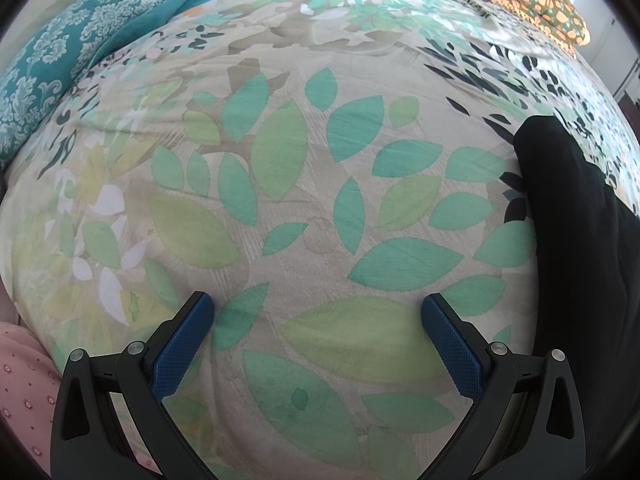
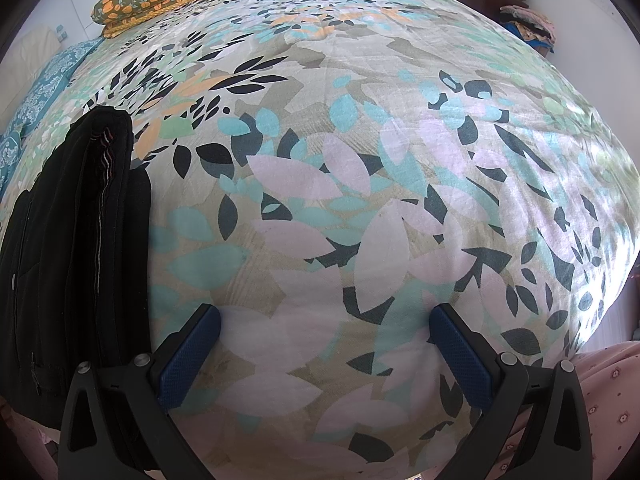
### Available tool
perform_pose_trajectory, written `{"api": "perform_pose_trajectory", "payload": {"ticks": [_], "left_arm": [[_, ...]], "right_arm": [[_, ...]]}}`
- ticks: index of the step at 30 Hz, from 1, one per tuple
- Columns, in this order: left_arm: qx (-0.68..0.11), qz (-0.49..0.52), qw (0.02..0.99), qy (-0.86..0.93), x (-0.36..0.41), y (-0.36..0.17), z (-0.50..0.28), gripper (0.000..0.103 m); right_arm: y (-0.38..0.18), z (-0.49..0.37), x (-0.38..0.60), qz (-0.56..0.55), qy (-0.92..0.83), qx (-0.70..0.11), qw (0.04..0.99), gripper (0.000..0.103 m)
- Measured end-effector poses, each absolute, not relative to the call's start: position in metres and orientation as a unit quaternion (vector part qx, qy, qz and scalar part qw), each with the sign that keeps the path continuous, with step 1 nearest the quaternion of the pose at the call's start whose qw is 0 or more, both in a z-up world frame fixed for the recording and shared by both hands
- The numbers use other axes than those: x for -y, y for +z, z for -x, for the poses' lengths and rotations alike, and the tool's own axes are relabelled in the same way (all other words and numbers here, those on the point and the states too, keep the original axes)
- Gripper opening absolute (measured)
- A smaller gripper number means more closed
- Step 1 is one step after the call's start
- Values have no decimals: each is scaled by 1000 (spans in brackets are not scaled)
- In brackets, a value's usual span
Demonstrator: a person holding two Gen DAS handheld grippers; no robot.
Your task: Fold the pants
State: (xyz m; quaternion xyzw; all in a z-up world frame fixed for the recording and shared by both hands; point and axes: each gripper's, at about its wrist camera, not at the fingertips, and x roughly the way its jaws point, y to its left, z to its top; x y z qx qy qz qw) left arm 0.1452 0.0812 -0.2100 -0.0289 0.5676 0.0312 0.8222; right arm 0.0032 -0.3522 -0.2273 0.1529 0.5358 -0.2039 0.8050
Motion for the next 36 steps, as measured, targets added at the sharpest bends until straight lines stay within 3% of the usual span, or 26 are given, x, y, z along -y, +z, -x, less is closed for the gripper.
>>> {"api": "perform_pose_trajectory", "payload": {"ticks": [13, 17, 20, 27, 29, 32, 34, 35, 36], "left_arm": [[-574, 33, 818, 17, -84, -206, -145, 102], [-553, 137, 819, -71, -98, -182, -145, 101], [-536, 182, 805, -174, -90, -167, -147, 101], [-585, 147, 743, -289, -34, -185, -154, 101], [-598, 154, 732, -286, -29, -194, -159, 98], [-606, 169, 719, -295, -22, -198, -167, 86], [-612, 180, 705, -310, -11, -199, -169, 76], [-620, 178, 699, -310, -5, -200, -171, 76], [-623, 164, 701, -305, 1, -200, -171, 65]], "right_arm": [[-214, -3, 367, -200, -174, -530, 806, 103], [-177, 0, 397, -298, -77, -451, 838, 103], [-171, -21, 397, -329, 63, -465, 819, 103], [-212, -69, 386, -390, 212, -522, 729, 103], [-224, -78, 380, -376, 220, -547, 715, 99], [-245, -86, 366, -376, 241, -578, 683, 80], [-252, -84, 355, -376, 252, -577, 680, 79], [-253, -85, 352, -376, 257, -574, 680, 78], [-252, -85, 350, -376, 260, -572, 681, 75]]}}
